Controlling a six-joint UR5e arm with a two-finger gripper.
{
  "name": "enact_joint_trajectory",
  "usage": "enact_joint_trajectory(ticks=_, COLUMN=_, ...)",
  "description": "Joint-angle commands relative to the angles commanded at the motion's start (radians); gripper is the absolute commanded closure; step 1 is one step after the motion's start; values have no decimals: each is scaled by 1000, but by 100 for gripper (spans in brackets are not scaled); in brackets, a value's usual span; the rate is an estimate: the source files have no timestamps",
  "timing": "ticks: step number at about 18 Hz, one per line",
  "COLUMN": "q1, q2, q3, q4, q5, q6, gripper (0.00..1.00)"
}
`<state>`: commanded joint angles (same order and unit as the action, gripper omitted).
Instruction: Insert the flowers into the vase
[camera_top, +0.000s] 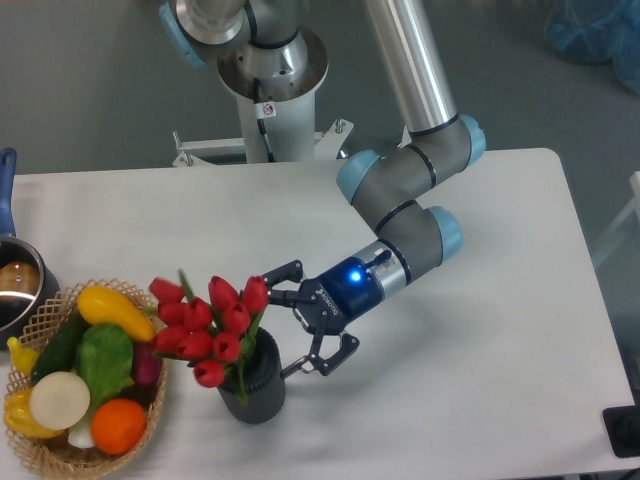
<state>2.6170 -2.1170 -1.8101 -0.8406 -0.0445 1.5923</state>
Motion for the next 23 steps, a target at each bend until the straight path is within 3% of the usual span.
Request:
enact_joint_trajectory(ticks=3, q1=8, q2=15, q3=-2, q4=-2, q5=78, q6=-6, gripper=0)
enact_joint_trajectory(ticks=7, q1=26, q2=25, q3=-5, q4=-2, q5=89, q6=-11, gripper=0)
enact_joint_trajectory(ticks=10, q1=52, q2=66, q3=1, q4=0, q5=113, q6=-9, gripper=0)
enact_joint_trajectory(ticks=16, q1=107, q2=150, q3=55, q4=2, q5=331, q6=-6, gripper=0)
enact_joint_trajectory(ticks=19, q1=175, q2=158, q3=110, q4=2, q5=403, q6=1, gripper=0)
enact_joint_trajectory(ticks=23, q1=202, q2=152, q3=227, q4=-3, q5=408, q6=-32, gripper=0)
